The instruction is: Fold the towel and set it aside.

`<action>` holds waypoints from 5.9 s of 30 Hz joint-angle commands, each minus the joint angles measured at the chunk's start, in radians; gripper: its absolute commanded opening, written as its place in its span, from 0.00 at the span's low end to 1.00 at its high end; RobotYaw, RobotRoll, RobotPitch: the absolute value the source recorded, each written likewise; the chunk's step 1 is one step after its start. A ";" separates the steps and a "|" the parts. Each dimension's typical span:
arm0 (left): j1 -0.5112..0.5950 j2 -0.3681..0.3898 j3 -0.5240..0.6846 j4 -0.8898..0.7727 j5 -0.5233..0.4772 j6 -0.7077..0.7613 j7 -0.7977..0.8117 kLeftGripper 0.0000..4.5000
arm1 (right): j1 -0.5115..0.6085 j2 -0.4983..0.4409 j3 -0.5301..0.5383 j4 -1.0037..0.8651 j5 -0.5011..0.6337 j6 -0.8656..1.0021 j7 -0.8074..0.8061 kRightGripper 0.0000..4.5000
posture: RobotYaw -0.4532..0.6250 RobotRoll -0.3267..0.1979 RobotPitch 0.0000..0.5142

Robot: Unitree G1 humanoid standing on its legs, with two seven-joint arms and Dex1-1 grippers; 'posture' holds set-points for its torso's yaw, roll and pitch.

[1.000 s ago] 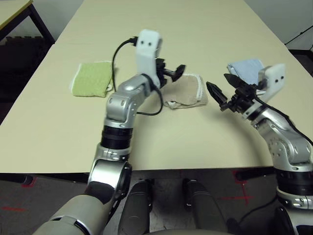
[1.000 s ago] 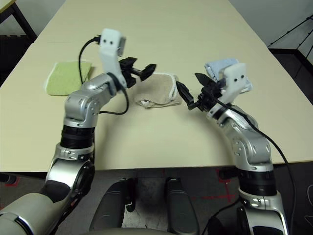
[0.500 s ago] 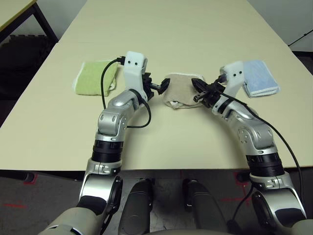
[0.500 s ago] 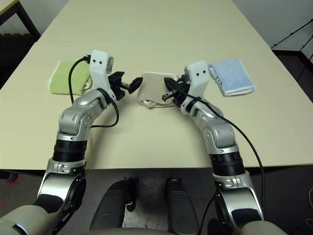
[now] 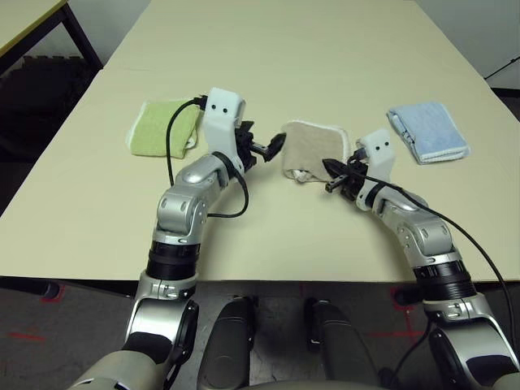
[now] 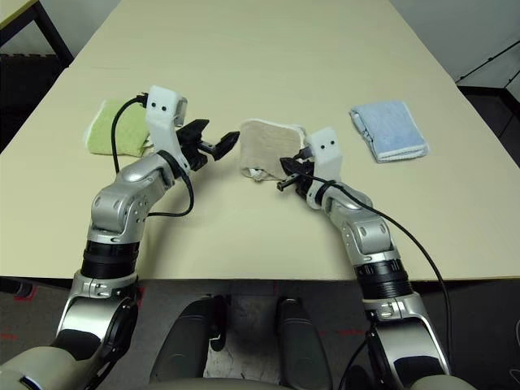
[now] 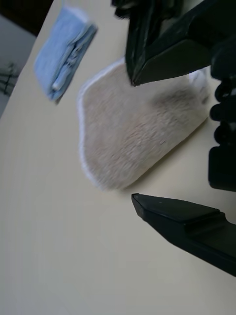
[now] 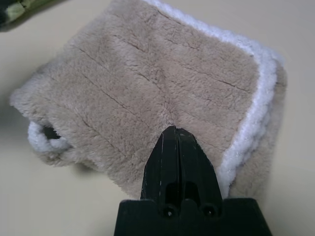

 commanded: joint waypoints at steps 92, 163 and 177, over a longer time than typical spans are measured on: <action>-0.331 -0.098 -0.093 0.861 0.300 -0.690 -0.011 0.01 | -0.254 0.021 -0.056 0.407 -0.123 -0.161 -0.039 0.00 | 0.45 0.62 0.23; 0.280 0.336 0.132 0.059 -0.098 -0.564 -0.459 1.00 | 0.211 -0.095 -0.185 -0.182 0.112 -0.187 0.092 0.99 | 0.52 0.62 0.19; 0.185 0.403 0.090 0.188 -0.104 -0.722 -0.699 1.00 | 0.352 -0.122 -0.212 -0.375 0.248 0.021 0.109 0.99 | 0.49 0.62 0.25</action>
